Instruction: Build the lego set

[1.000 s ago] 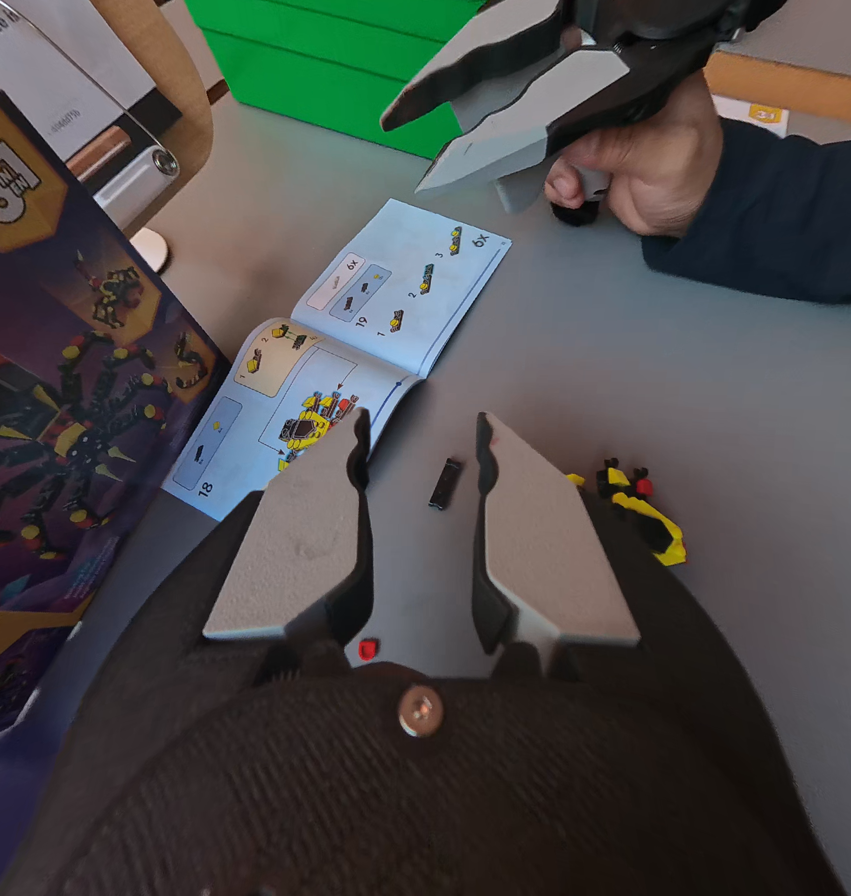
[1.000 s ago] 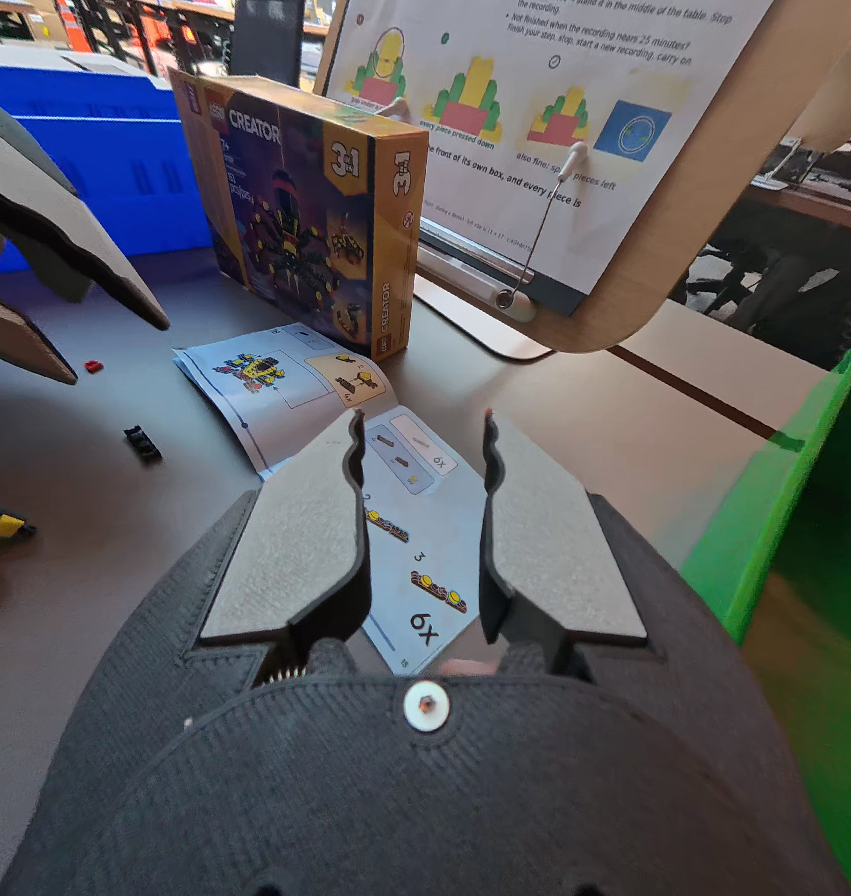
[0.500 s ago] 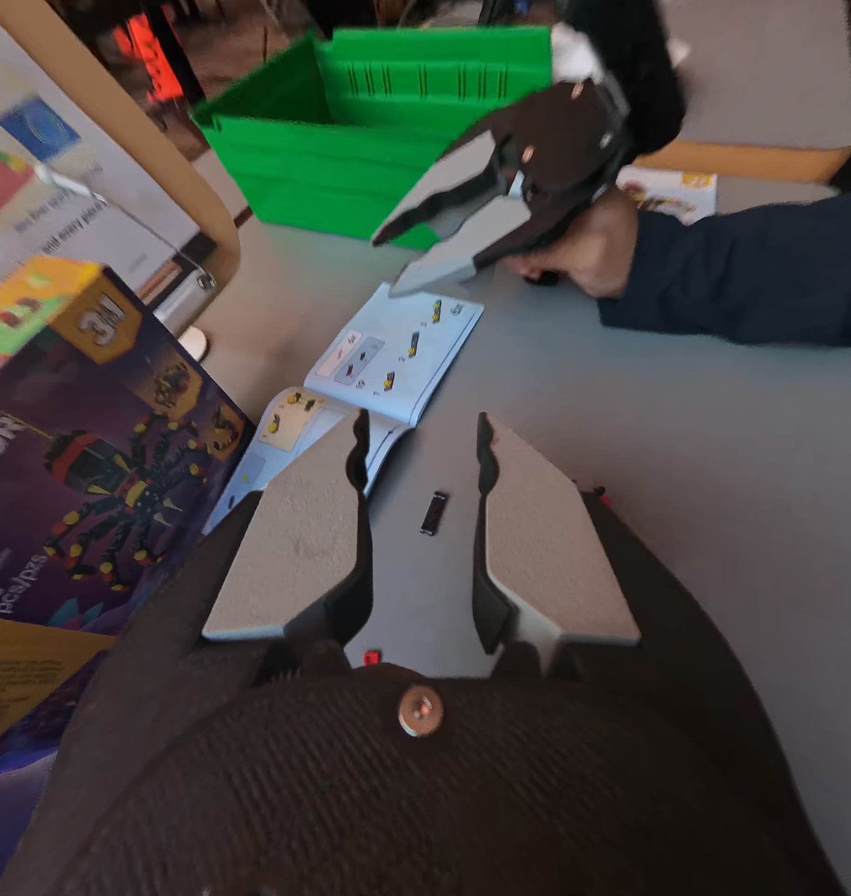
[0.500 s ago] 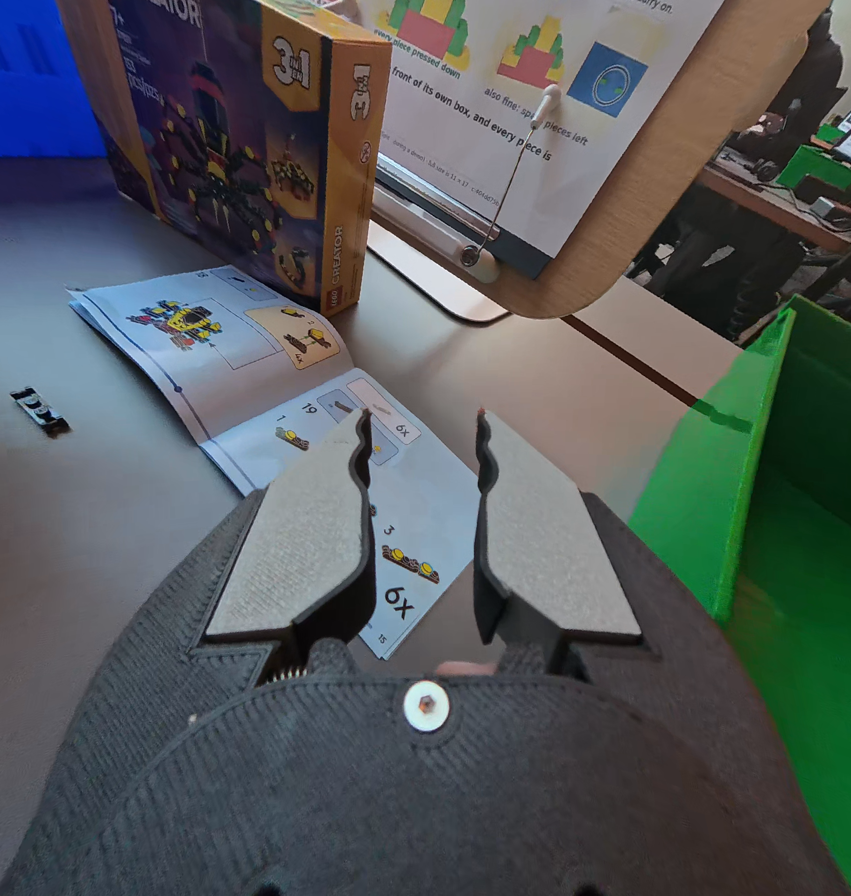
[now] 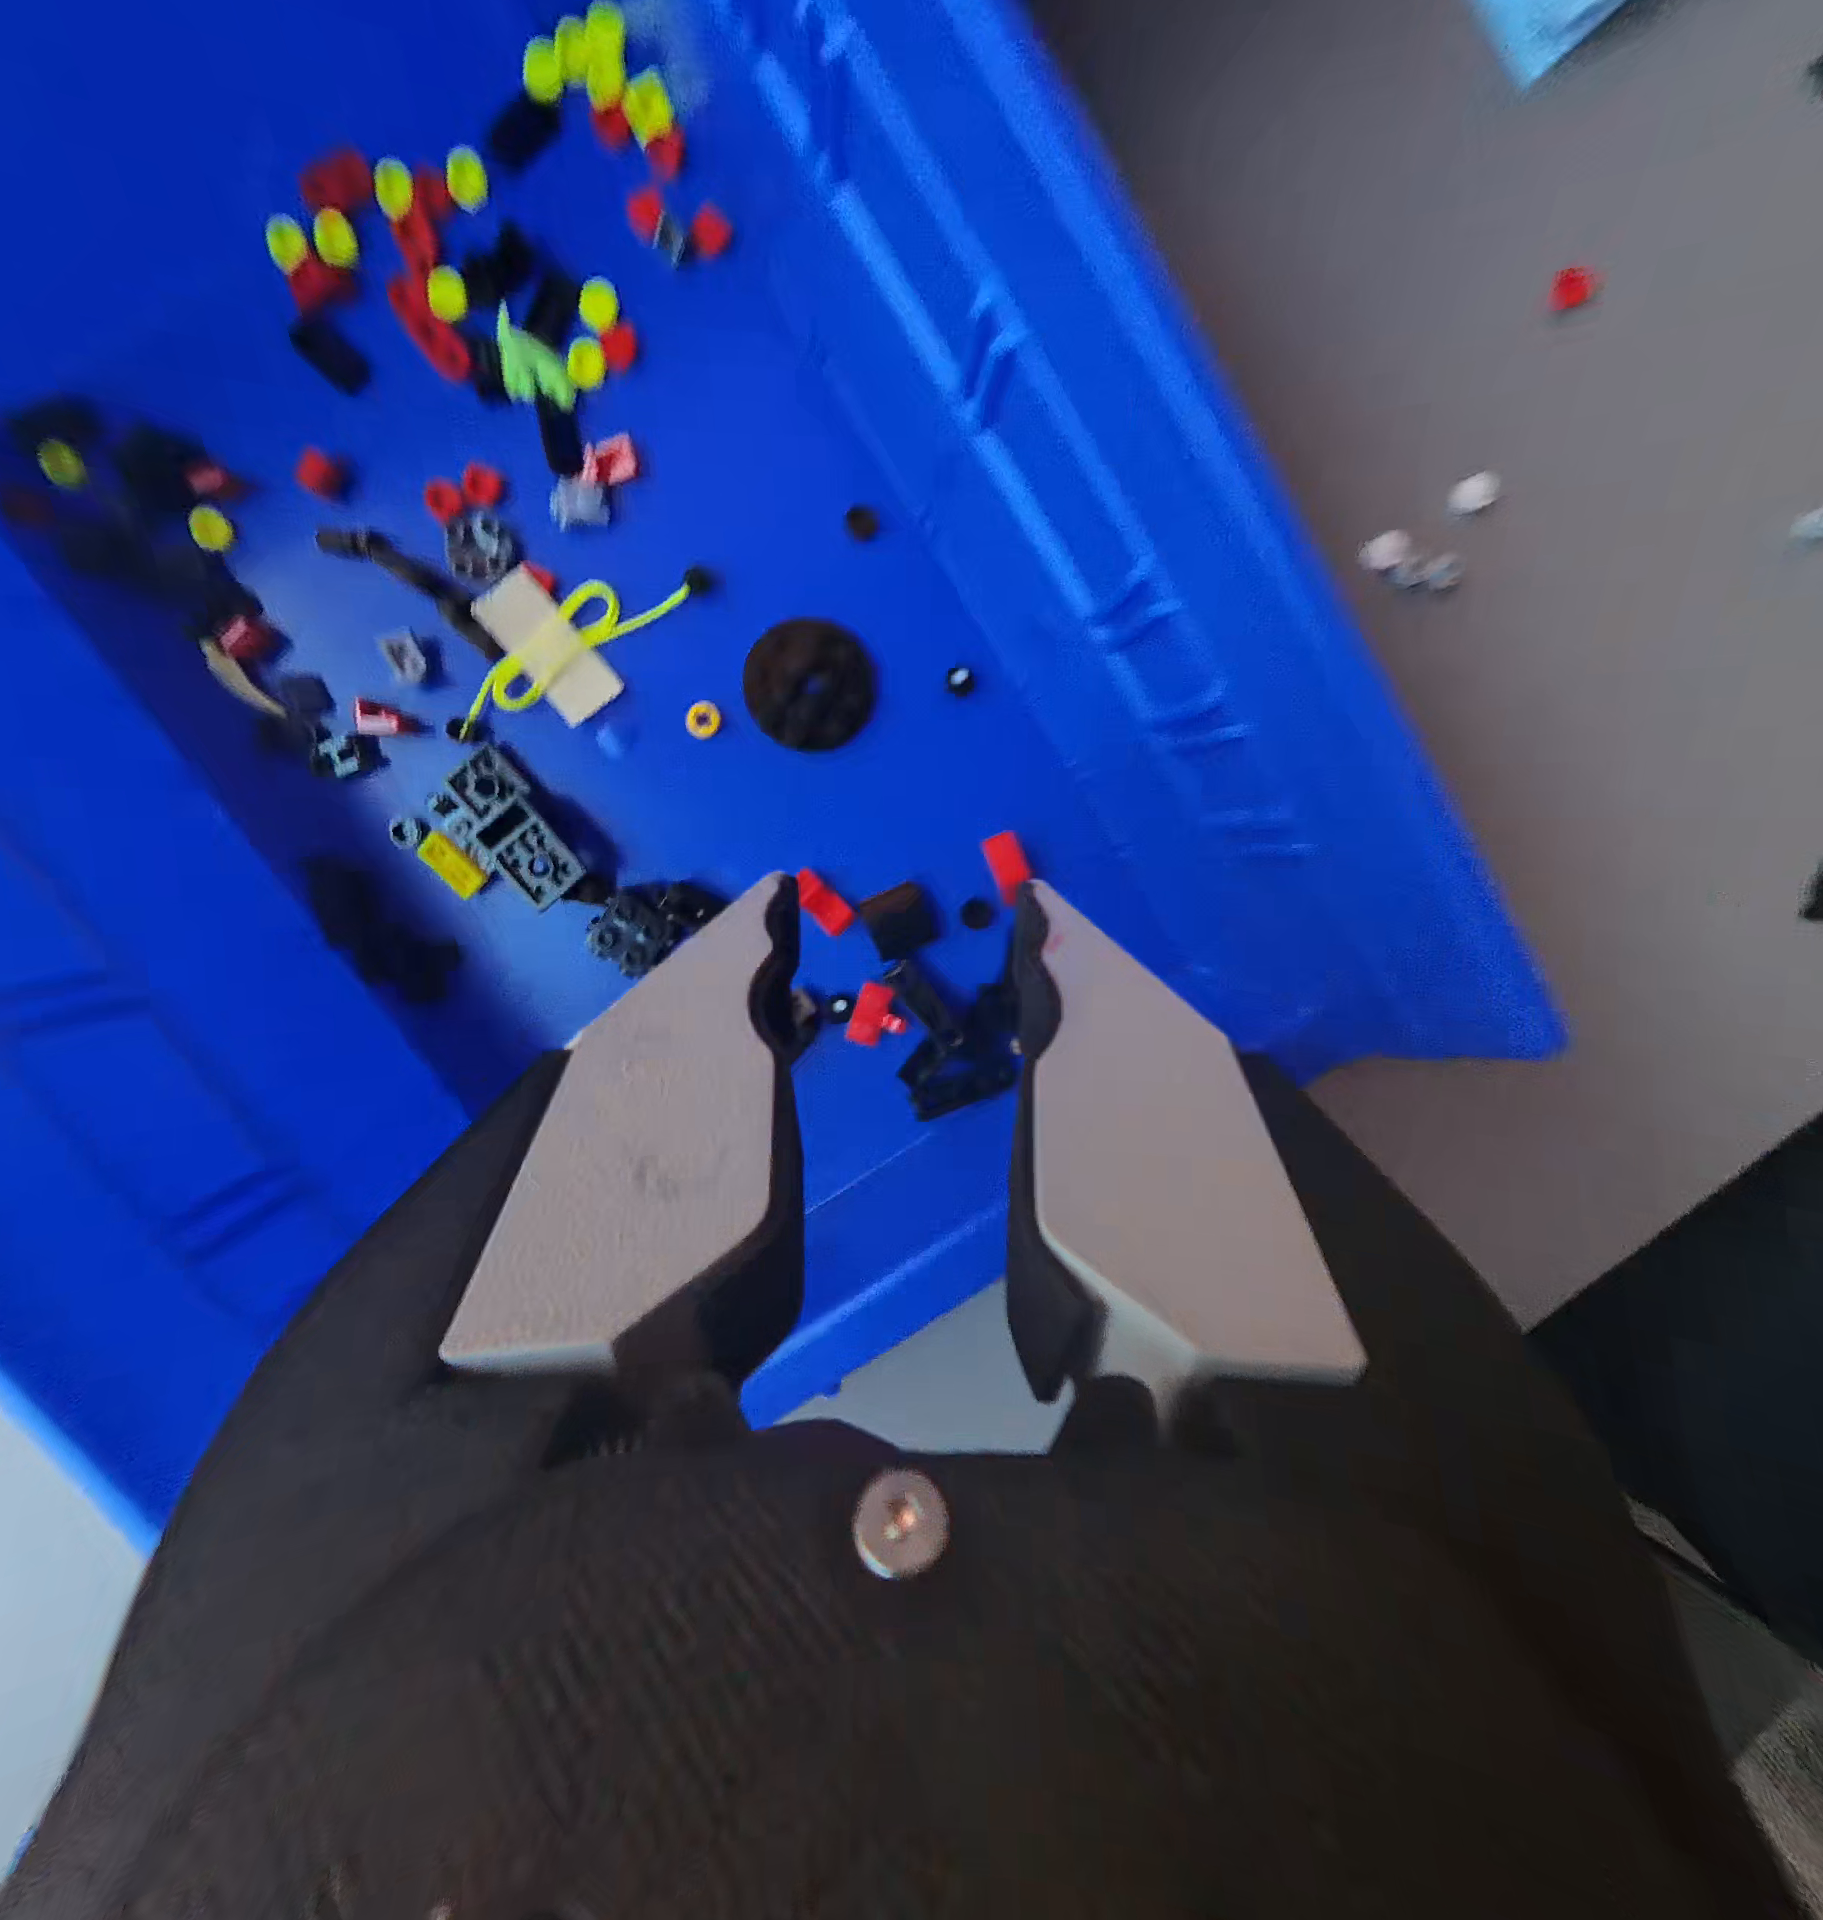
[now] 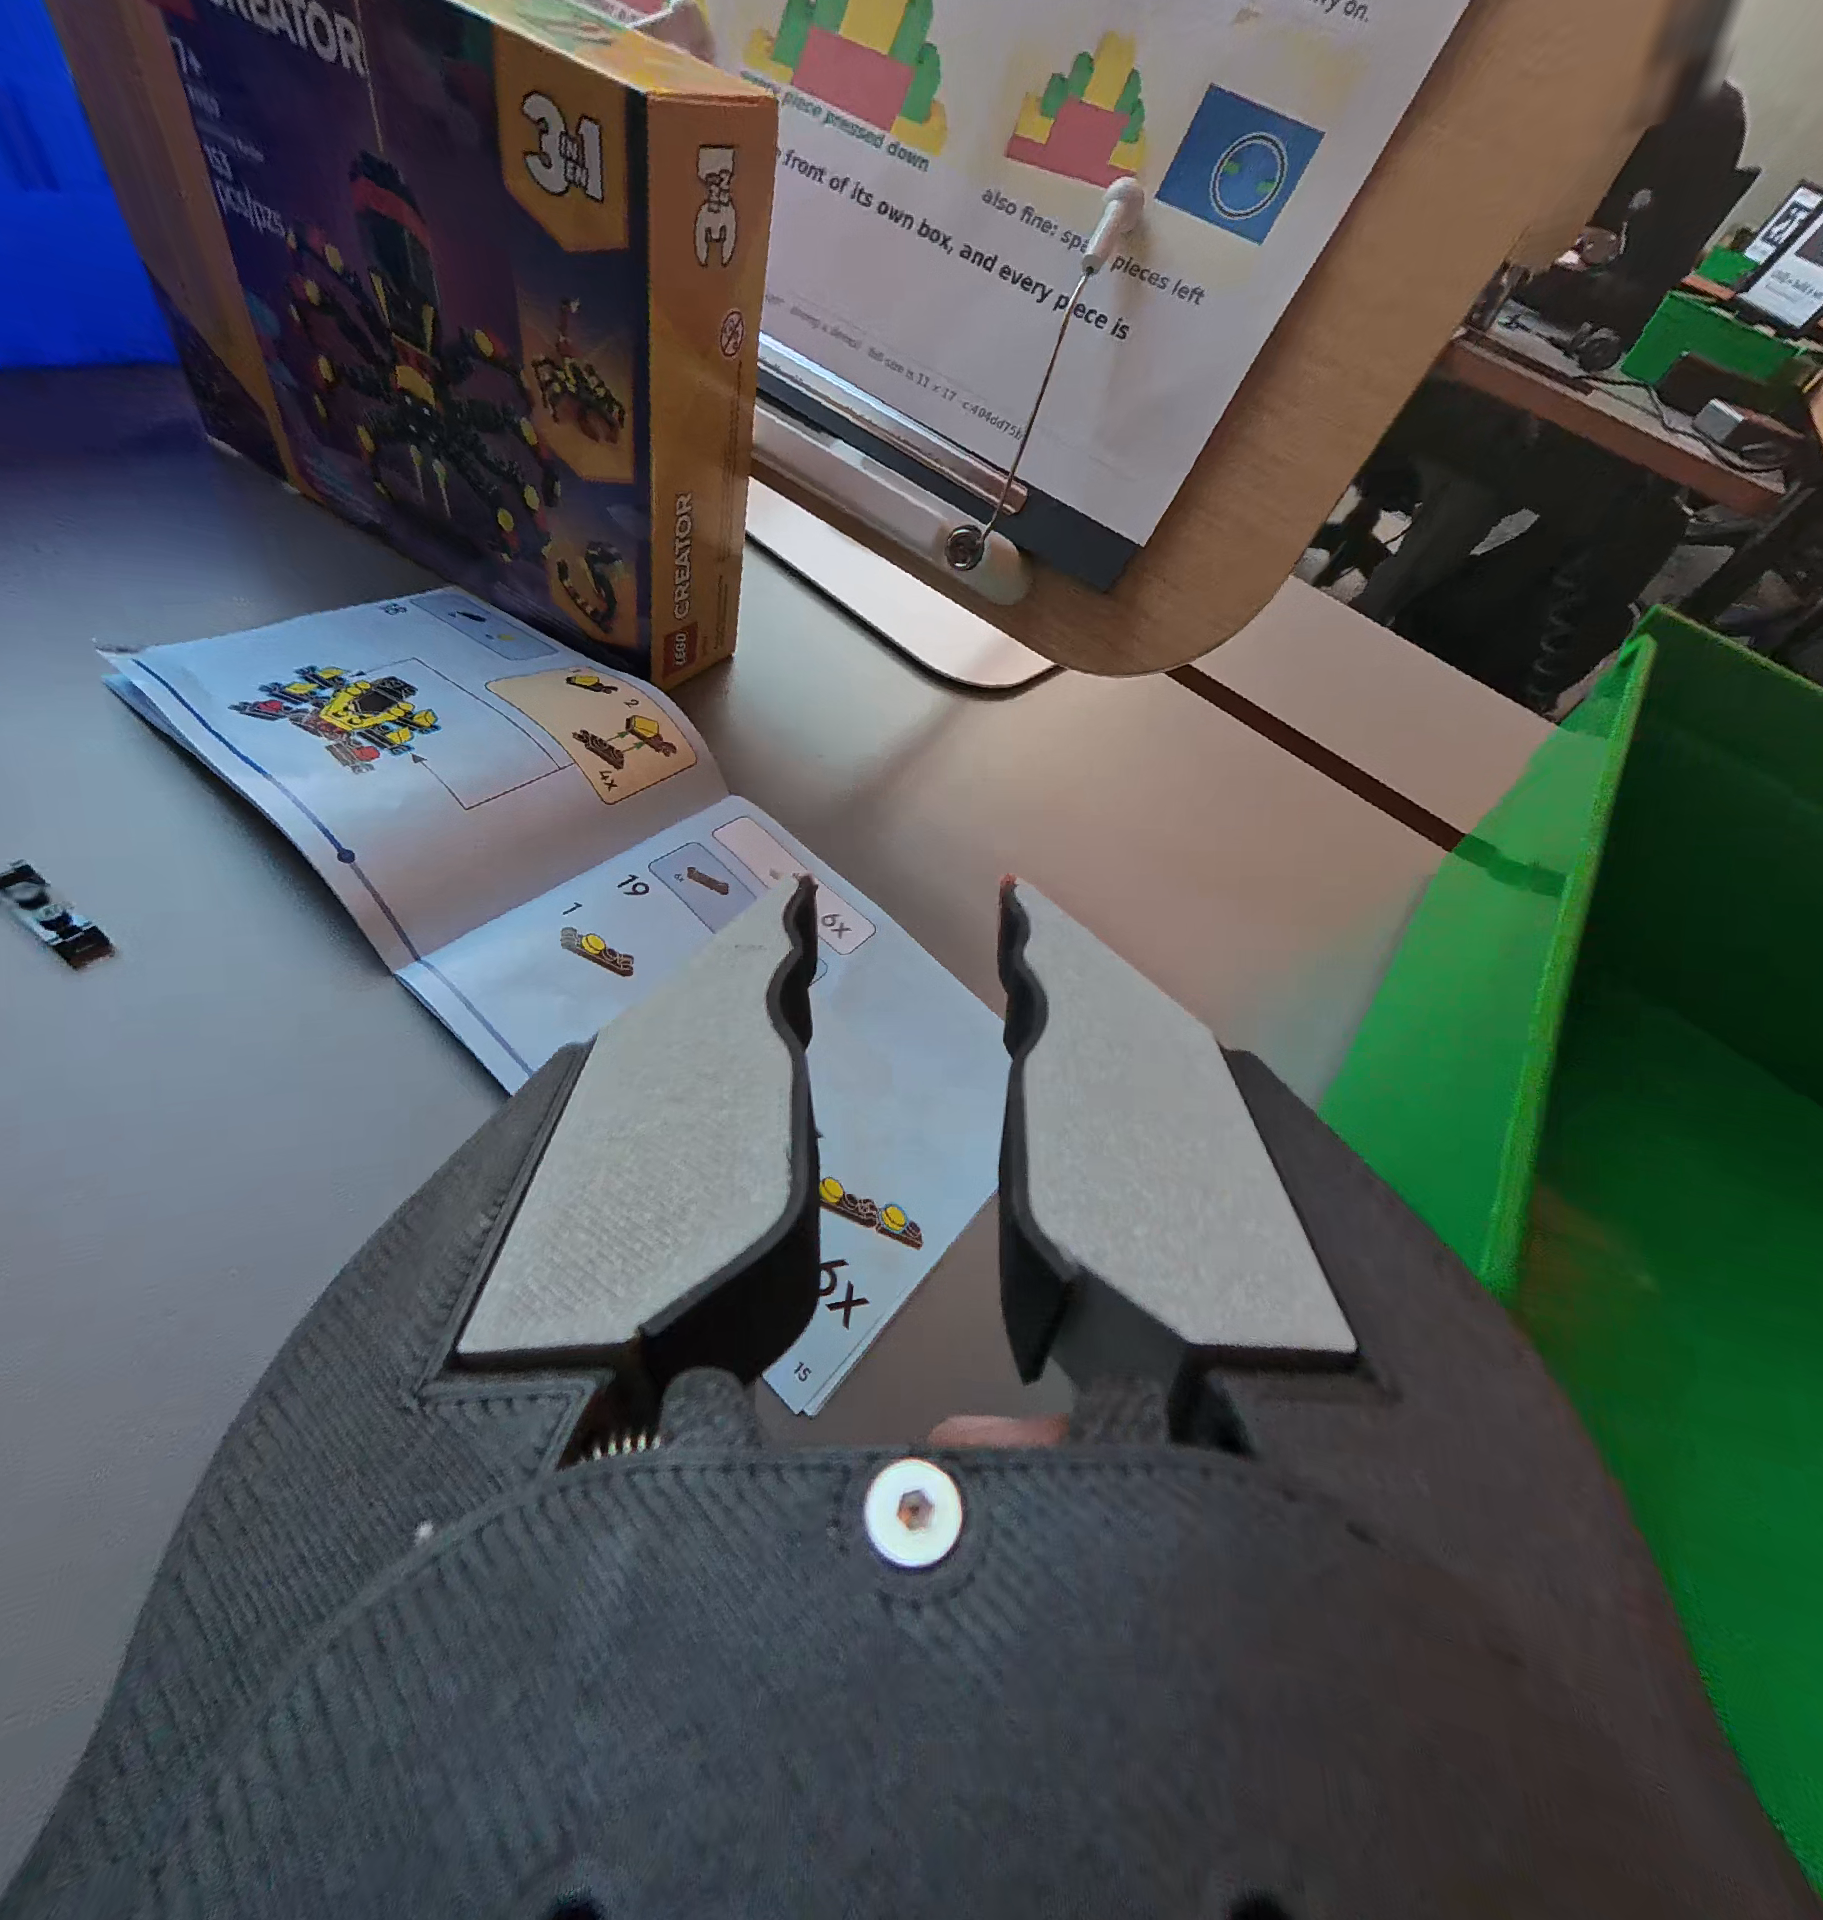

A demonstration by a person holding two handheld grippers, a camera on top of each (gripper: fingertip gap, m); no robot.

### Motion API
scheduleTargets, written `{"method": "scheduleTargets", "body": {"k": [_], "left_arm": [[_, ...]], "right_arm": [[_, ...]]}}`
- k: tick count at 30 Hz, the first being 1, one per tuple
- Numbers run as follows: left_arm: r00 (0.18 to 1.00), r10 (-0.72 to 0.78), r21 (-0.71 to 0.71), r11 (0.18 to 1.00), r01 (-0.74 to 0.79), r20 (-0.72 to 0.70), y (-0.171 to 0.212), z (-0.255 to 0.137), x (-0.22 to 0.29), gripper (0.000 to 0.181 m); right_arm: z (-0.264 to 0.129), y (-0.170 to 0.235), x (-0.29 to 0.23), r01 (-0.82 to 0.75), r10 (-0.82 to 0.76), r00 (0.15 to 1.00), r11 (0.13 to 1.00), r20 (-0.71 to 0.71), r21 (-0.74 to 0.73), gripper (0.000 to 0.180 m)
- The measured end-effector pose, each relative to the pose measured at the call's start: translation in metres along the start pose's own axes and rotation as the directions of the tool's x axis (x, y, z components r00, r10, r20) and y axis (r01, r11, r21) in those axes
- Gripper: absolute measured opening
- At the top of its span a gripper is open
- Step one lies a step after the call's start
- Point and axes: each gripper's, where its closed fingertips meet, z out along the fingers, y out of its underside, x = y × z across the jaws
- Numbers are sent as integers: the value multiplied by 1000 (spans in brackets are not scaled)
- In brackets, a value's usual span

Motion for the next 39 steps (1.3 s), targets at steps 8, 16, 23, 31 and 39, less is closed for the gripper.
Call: {"method": "scheduleTargets", "body": {"k": [8,16,23,31,39], "left_arm": [[988,-148,-129,980,153,43,26,32,-40,32],[980,-198,-143,969,199,23,36,40,-49,7],[984,-172,-87,981,175,48,31,25,-49,7],[976,-198,4,980,199,-86,9,0,-19,6],[977,-215,-149,965,215,18,33,25,-42,13]], "right_arm": [[-1,0,-2,23,-23,1000,1000,-6,-3,31],[-4,-3,-2,-3,2,1000,1000,11,19,29],[-10,-5,8,-88,87,996,995,21,51,28],[-8,-1,8,-151,148,987,988,60,36,34],[-10,-3,6,-140,137,988,990,74,36,32]]}}
